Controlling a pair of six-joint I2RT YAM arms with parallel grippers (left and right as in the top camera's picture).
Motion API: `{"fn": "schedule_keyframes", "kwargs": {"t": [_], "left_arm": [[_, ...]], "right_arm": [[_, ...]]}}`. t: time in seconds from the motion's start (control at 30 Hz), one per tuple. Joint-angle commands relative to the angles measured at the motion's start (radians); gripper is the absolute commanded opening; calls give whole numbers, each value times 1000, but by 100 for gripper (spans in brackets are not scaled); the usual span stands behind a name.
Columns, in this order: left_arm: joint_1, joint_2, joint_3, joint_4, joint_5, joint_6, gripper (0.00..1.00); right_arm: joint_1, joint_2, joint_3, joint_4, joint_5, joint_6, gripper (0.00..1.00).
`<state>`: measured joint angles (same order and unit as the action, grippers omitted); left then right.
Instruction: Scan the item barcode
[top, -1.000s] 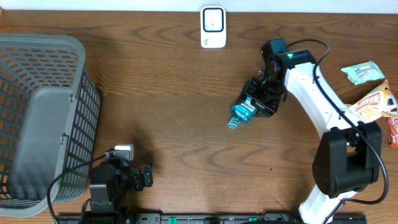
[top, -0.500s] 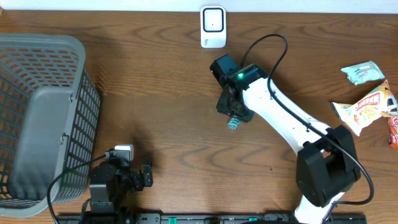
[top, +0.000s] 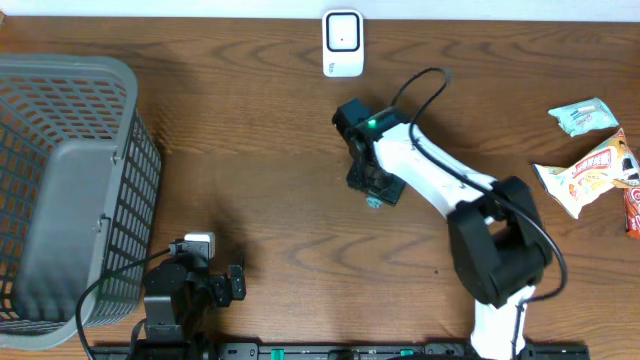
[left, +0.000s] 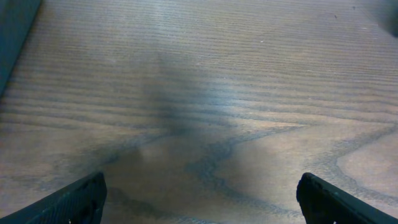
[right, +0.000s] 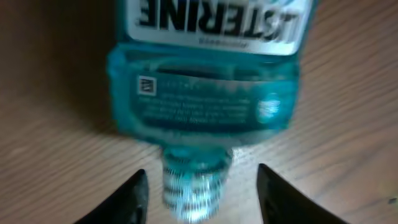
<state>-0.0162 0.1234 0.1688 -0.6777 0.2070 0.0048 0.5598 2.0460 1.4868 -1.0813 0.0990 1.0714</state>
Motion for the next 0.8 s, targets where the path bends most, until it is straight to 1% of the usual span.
{"fn": "schedule_keyframes", "kwargs": {"t": [0.0, 0.1, 0.27, 0.37, 0.53, 0.63, 0.77], "left_arm": [[0, -2, -5, -12, 2, 10, 98], [0, -2, -5, -12, 2, 10, 98], [0, -2, -5, -11, 2, 10, 98], [0, -2, -5, -11, 2, 10, 98], [0, -2, -5, -12, 2, 10, 98], [0, -2, -5, -12, 2, 10, 98], [0, -2, -5, -11, 2, 10, 98]], "right_arm": [[5, 61, -10, 1, -46, 13, 45], [5, 86, -10, 1, -44, 13, 42], [5, 95, -10, -8, -30, 13, 25], [3, 91, -8, -17, -31, 13, 21], [-10, 85, 34, -124, -31, 1, 14], [-16, 72, 80, -194, -60, -91, 13], [-24, 53, 155, -287, -168, -245, 10]]}}
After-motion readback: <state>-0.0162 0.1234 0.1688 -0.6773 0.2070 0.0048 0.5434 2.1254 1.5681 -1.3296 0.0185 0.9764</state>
